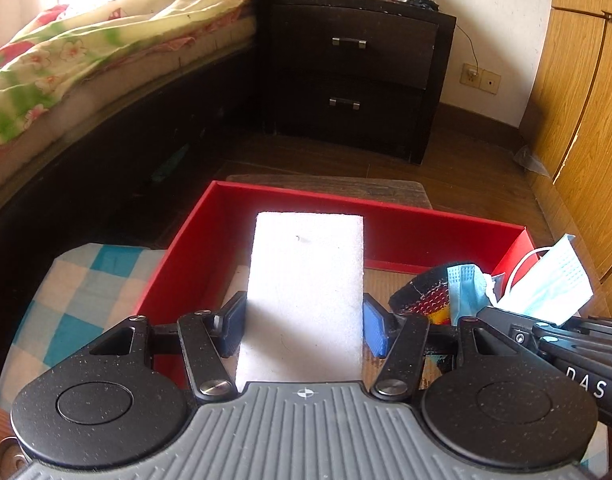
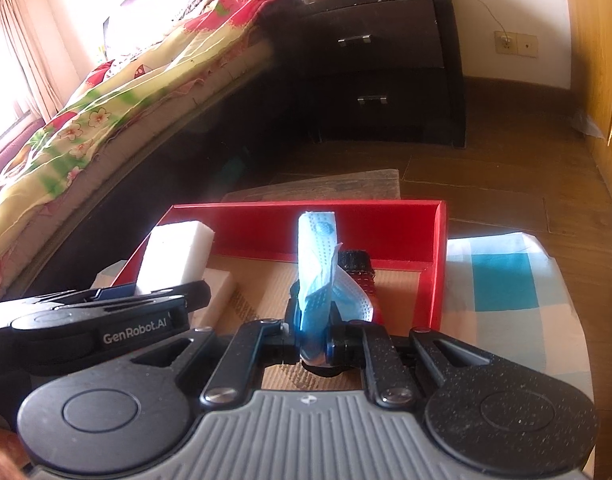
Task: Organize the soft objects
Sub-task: 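Carry the white sponge in the left tool and blue mask in the right tool over the red box, then open the left tool to drop the sponge while the right tool releases the mask into the box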
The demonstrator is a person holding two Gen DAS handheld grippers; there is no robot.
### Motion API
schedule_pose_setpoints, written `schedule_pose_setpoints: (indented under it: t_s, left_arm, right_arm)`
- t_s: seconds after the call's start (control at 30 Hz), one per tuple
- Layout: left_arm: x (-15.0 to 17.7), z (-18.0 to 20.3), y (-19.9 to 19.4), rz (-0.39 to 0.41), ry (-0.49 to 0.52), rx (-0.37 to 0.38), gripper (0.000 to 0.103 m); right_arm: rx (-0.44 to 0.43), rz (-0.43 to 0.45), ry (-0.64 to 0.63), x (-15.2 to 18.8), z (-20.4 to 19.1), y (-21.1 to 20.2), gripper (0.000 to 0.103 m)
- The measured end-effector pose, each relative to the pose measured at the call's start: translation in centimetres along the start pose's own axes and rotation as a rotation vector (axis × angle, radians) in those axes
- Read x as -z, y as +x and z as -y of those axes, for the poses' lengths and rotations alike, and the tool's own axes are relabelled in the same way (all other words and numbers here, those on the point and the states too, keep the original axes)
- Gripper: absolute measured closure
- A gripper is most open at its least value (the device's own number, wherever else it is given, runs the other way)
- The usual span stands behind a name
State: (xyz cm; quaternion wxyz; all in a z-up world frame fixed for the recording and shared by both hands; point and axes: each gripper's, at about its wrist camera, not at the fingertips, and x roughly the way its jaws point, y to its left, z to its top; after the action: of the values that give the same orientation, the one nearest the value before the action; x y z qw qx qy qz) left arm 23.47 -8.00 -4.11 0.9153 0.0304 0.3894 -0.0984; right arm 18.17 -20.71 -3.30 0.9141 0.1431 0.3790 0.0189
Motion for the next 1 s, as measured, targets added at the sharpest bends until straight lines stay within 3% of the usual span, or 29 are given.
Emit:
schedule_pose_setpoints:
  t_s: [0.13, 0.2, 0.27, 0.53, 1.0]
  left_arm:
    - [-0.1, 0.0, -0.3, 0.006, -0.003, -0.010, 0.034]
    - [-0.2, 0.0, -0.3, 0.003, -0.002, -0.010, 0.030]
    - [-0.2, 0.0, -0.5, 0.008, 0.002, -0.016, 0.030]
    - [0.0, 0.2, -2.1, 0.013, 0.011, -0.014, 0.026]
    - [1.5, 1.0, -6.9, 0.008, 0.078, -0.018, 0.024]
  right_arm:
    - [0.012, 0.006, 0.002, -0.1, 0.0, -0.2, 0.103]
    - [0.019, 0.010, 0.001, -0.2, 0.1, -0.3, 0.094]
    - [0.024, 0.014, 0.002, -0.2, 0.2, -0.5, 0.089]
    - [0.047, 0.046, -0.014, -0.6, -0.3, -2.4, 0.088]
    - [0.073, -0.049, -0.084, 0.5, -2.0, -6.3, 0.085]
